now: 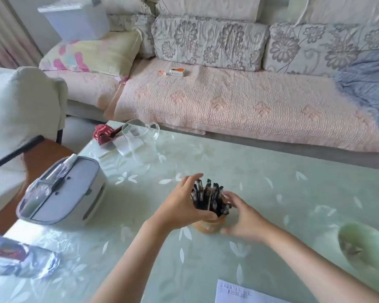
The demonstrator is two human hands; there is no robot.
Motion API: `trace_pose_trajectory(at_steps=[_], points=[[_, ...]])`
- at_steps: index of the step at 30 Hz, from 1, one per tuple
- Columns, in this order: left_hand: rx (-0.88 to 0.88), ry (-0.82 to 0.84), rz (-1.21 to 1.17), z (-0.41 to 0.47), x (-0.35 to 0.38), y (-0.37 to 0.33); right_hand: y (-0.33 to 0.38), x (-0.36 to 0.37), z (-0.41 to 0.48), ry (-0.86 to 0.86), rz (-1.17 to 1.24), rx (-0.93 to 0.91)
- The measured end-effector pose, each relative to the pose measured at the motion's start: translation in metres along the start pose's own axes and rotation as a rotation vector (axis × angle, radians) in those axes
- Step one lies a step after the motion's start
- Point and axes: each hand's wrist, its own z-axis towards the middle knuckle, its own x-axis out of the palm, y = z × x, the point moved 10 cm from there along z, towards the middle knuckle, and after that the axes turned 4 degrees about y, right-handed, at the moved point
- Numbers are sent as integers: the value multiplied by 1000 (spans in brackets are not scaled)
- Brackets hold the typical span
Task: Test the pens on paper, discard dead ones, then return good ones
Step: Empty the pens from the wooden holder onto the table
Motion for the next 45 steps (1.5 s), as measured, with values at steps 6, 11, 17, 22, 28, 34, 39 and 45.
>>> trace_pose_trajectory(at_steps=[6,11,17,22,28,34,39,45], points=[[143,-71,13,5,12,6,0,21,16,-199,173,-122],[222,-158,33,-2,14,10,-4,21,10,-290,174,-178],[274,-223,46,-53,25,-8,18,19,-65,-414,97,-265],[356,-241,189,-104,43,-30,27,27,-141,-506,-98,-309],[429,-197,204,-137,83,-32,-10,40,-184,-540,-520,-118],[487,-77,304,-139,133,-27,-23,40,-196,-643,-850,-68],[451,4,393,-126,164,-21,-23,43,-187,-586,-1084,-58],[454,-61,512,-115,181,-21,-18,55,-188,-601,-1273,-109]])
